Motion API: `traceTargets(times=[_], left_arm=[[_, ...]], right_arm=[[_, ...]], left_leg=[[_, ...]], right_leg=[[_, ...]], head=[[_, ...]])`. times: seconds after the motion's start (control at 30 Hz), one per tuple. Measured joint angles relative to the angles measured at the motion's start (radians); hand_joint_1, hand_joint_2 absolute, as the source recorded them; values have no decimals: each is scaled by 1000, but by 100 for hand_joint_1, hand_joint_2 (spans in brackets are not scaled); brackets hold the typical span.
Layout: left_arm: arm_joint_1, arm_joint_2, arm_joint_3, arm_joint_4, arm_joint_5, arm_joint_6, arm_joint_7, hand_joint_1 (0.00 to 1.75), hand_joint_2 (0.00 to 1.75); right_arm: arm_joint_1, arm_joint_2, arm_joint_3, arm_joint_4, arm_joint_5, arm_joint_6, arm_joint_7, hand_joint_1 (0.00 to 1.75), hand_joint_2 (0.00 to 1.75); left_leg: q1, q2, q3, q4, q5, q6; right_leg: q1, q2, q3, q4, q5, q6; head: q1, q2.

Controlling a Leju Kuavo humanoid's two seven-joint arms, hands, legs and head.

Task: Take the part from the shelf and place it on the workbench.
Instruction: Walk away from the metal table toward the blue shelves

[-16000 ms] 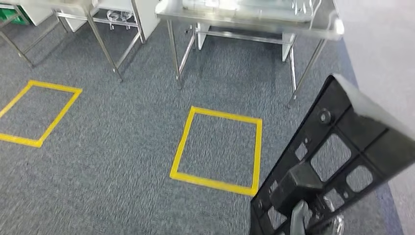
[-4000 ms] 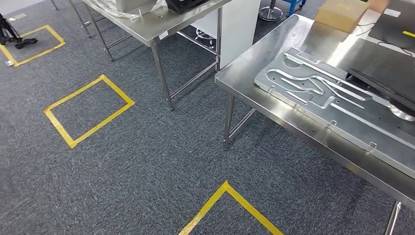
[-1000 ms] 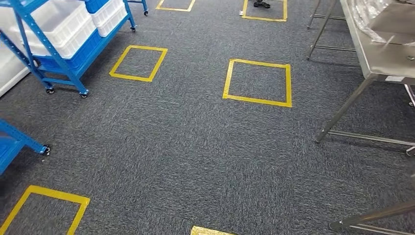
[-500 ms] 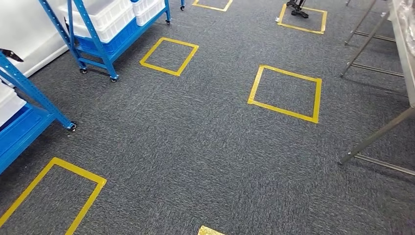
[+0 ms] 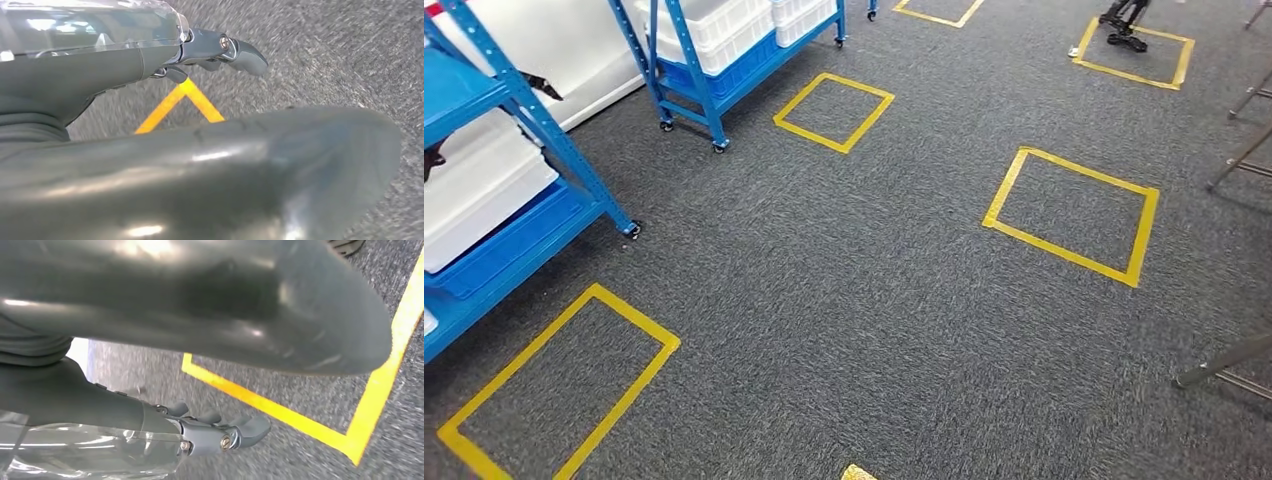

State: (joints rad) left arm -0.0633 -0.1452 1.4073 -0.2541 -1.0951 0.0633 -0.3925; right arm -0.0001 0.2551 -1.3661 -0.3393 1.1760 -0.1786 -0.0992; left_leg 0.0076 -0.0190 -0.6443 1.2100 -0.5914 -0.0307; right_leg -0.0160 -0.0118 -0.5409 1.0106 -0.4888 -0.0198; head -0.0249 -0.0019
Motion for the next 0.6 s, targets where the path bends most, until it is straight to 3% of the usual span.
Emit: traceTargets(times=[0.03,0.07,0.1,0.17,0.23,0.27,0.33,0.37,0.43,0.47,0.53,0.57,0.6], left_arm=[[0,0,0,0,-1,0,-2,0,0],[1,0,0,0,-2,0,-4,0,0],[3,-1,0,0,-2,0,-5,0,0],[6,-1,0,0,0,1,-5,0,0],[3,-1,0,0,2,2,-6,0,0],[3,-1,0,0,3,3,-6,0,0],[5,0,0,0,3,2,-6,0,0],[7,-1,1,0,1,1,-6,0,0],[7,-1,1,0,-2,-1,-7,0,0],[6,-2,1,0,-3,-2,-7,0,0],[4,-3,1,0,-3,-1,-7,0,0],[4,-4,1,0,-3,0,-6,0,0],[5,-4,1,0,-3,1,-5,0,0]], right_arm=[[1,0,-2,-2,1,0,0,0,0],[1,1,-4,-4,3,1,0,0,0],[0,1,-5,-5,5,1,0,0,0],[0,4,-7,-7,11,1,0,0,0],[0,7,-10,-8,14,1,0,0,0],[-1,8,-12,-9,15,1,0,0,0],[-6,11,-14,-10,16,2,1,0,0],[-8,11,-14,-12,17,2,1,0,0],[-9,13,-15,-15,20,4,2,0,0],[-6,13,-16,-16,22,5,2,0,0],[-3,13,-18,-18,25,8,2,0,0],[-2,13,-19,-19,27,8,2,0,0],[-1,13,-20,-21,29,9,2,0,0]], left_leg=[[2,5,-27,56,-21,-3],[3,8,-39,82,-23,-5],[4,12,-31,69,-6,-5],[3,37,37,-59,61,-1],[-4,73,97,-173,100,10],[-8,81,106,-195,102,16],[-11,65,105,-202,104,28],[-9,56,107,-207,107,34],[-4,36,113,-217,117,46],[-3,26,112,-219,120,51],[-3,2,109,-218,121,55],[-4,-11,109,-217,121,55],[-3,-25,110,-216,121,54]], right_leg=[[2,-15,0,0,-1,-1],[3,-30,0,1,-3,-2],[4,-43,1,2,-4,-1],[5,-67,6,3,-9,3],[8,-86,12,6,-15,12],[9,-94,15,6,-17,17],[9,-109,20,5,-20,29],[7,-103,23,8,-25,35],[4,-57,4,59,-63,43],[2,-26,-22,115,-95,45],[1,4,-88,246,-151,47],[1,7,-108,280,-154,48],[0,9,-112,279,-136,48]], head=[[0,0],[0,0],[0,0],[0,0],[1,0],[1,0],[2,0],[2,0],[4,0],[5,0],[6,0],[6,0],[6,0]])
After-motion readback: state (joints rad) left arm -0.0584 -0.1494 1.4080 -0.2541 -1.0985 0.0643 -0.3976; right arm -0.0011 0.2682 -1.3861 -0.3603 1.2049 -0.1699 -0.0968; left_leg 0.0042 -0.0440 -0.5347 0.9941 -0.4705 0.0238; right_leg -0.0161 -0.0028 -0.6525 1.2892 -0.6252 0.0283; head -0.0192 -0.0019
